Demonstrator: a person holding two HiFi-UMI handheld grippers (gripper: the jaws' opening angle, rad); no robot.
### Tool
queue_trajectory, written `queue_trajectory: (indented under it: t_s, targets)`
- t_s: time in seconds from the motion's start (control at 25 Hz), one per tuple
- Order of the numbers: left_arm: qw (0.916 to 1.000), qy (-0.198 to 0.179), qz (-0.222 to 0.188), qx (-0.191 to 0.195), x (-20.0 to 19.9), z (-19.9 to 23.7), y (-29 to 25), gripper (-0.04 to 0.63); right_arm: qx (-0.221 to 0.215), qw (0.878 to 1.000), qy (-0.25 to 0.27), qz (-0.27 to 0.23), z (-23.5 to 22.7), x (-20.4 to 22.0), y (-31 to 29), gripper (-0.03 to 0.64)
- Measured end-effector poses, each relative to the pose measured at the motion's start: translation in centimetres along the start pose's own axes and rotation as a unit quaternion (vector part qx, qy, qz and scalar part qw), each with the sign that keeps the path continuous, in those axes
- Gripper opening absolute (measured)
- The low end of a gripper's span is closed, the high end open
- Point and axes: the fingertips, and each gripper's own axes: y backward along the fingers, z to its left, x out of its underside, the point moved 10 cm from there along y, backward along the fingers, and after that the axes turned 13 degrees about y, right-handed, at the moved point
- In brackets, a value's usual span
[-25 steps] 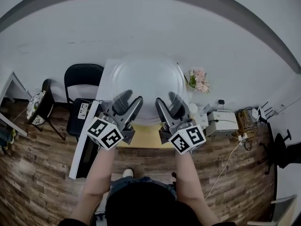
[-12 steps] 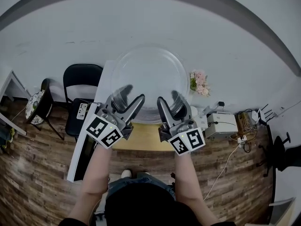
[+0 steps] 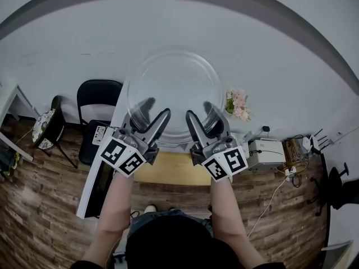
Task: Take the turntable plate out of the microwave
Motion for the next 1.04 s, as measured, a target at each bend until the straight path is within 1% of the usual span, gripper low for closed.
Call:
queue_trajectory:
  t_s: [0.24,1.04]
  targets:
    - [1.0,0.0,-0.006,0.0,-0.2,0.1,-0.5,0.222,-0.006,1.0,0.003,0.0,-0.5,-0.3,-0.5,0.252]
    - [0.9999,0.002,0.007,0.007,-0.1,-0.2,-1.4,0.223,0.008,1.0,-0.001,0.0,-1.0,-0.5,0.0,0.252]
